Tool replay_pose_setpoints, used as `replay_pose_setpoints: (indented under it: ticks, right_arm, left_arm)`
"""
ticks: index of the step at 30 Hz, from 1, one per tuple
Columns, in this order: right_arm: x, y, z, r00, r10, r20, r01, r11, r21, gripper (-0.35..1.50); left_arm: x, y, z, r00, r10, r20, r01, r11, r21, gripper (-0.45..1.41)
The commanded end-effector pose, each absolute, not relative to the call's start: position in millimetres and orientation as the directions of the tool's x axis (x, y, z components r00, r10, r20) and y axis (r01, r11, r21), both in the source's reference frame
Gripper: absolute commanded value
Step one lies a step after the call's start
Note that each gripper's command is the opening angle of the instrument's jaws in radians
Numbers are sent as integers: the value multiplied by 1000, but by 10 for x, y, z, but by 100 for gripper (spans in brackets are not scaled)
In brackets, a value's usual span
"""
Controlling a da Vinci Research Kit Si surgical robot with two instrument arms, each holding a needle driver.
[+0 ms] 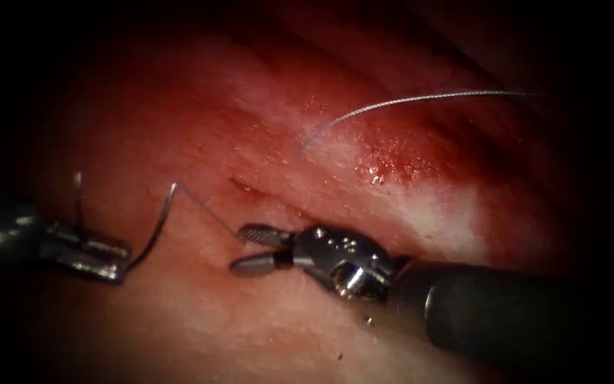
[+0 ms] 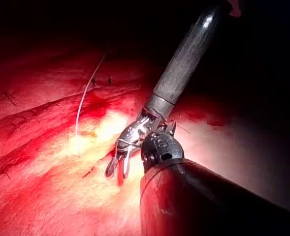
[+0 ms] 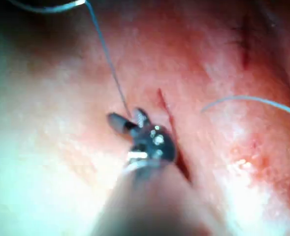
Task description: Wound Closure
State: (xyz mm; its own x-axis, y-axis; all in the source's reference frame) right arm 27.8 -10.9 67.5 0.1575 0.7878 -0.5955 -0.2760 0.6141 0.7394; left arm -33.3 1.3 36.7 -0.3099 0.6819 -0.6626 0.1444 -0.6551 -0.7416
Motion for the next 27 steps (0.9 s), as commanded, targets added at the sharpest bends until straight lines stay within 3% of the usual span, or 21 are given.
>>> replay_pose_setpoints:
  ticks: [1,17,19,20,21,22,27]
  right_arm:
    - [283,-114,686,158,788,-596,-277,614,739,42]
    - [286,-133,712,208,778,-594,-296,628,719,41]
    - [288,-132,706,206,781,-590,-296,624,723,27]
    - [289,-131,703,205,782,-588,-296,622,725,12]
    - [290,-131,699,204,785,-586,-296,620,727,-20]
    - [291,-131,696,203,786,-584,-295,618,729,-35]
    - [294,-133,683,205,777,-595,-292,629,721,-35]
  left_arm:
    - [-338,9,372,-311,682,-662,146,-655,-742,-45]
    - [-338,13,350,-284,674,-682,146,-672,-726,-45]
    - [-339,13,349,-279,664,-694,151,-683,-715,-45]
    - [-339,14,349,-271,654,-706,153,-695,-703,-45]
    - [-340,15,349,-270,651,-709,154,-698,-699,-45]
    - [-340,15,349,-263,645,-718,154,-706,-691,-45]
    - [-342,15,347,-255,617,-744,162,-732,-662,-45]
